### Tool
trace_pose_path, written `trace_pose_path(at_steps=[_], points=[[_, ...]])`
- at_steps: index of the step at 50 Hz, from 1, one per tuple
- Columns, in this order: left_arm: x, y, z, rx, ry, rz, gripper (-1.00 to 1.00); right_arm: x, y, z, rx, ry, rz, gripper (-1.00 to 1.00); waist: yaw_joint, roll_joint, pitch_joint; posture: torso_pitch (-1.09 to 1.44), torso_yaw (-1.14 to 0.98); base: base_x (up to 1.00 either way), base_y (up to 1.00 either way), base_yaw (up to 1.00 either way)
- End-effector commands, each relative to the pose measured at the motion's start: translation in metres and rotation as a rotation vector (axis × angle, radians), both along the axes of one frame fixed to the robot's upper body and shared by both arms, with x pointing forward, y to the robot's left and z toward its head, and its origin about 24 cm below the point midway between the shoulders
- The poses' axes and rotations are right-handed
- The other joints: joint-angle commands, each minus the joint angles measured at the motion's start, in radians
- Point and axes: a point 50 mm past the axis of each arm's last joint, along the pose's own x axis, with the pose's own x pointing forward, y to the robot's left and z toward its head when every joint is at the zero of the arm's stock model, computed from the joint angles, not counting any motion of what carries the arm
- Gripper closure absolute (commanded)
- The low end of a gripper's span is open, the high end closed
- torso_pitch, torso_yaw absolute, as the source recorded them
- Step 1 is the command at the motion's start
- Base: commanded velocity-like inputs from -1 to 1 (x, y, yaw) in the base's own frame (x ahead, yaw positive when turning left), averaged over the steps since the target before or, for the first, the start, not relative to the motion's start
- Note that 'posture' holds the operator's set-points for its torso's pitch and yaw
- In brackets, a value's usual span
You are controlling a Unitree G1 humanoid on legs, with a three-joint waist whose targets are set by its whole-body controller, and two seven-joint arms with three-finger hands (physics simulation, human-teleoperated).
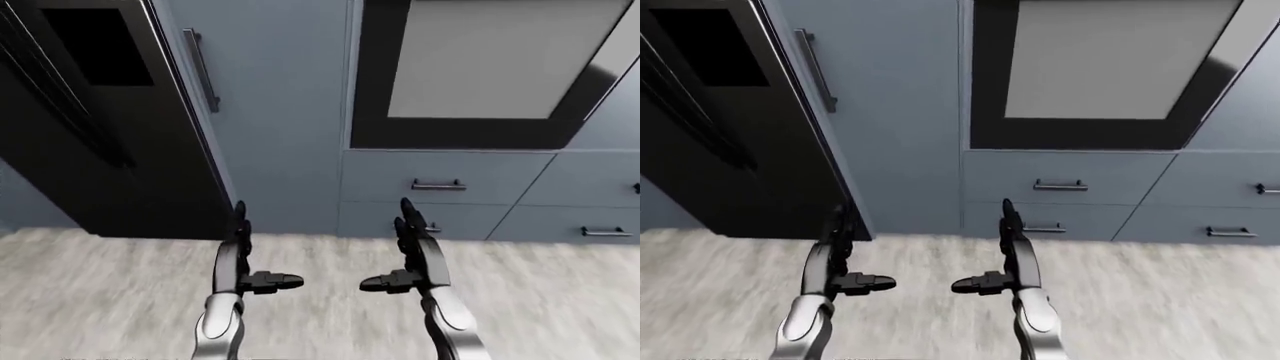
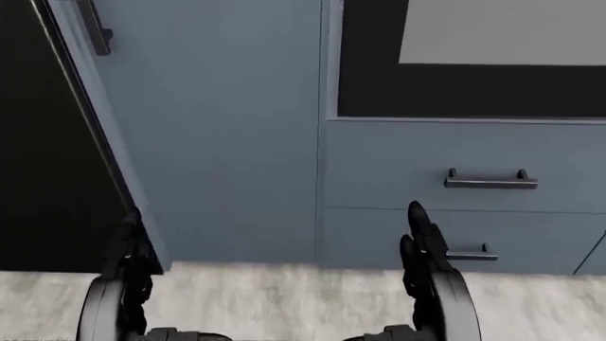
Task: Navigate to the hood.
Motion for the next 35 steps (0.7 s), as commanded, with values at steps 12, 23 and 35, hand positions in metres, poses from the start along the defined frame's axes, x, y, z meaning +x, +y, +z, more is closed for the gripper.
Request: trace_pose_path(at_steps=[12, 23, 35], points=[[0.0052, -0.0044, 0.0169, -0.001, -0.089, -0.02, -1.0, 0.0055, -0.0027, 0.014, -0.008, -0.08, -0.006, -1.0, -0.006, 0.064, -0.017, 0.0, 0.0, 0.0, 0.0, 0.32], [0.0052, -0.0044, 0.0169, -0.001, -0.089, -0.02, -1.0, 0.0046, -0.0021, 0.0145, -0.009, -0.079, -0.004, -1.0, -0.006, -0.006, -0.013, 0.0, 0.0, 0.0, 0.0, 0.39], [0.0052, -0.0044, 0.0169, -0.001, -0.089, -0.02, -1.0, 0.0048, -0.0021, 0.0136, -0.008, -0.077, -0.002, -1.0, -0.016, 0.021, -0.013, 0.0, 0.0, 0.0, 0.0, 0.39]])
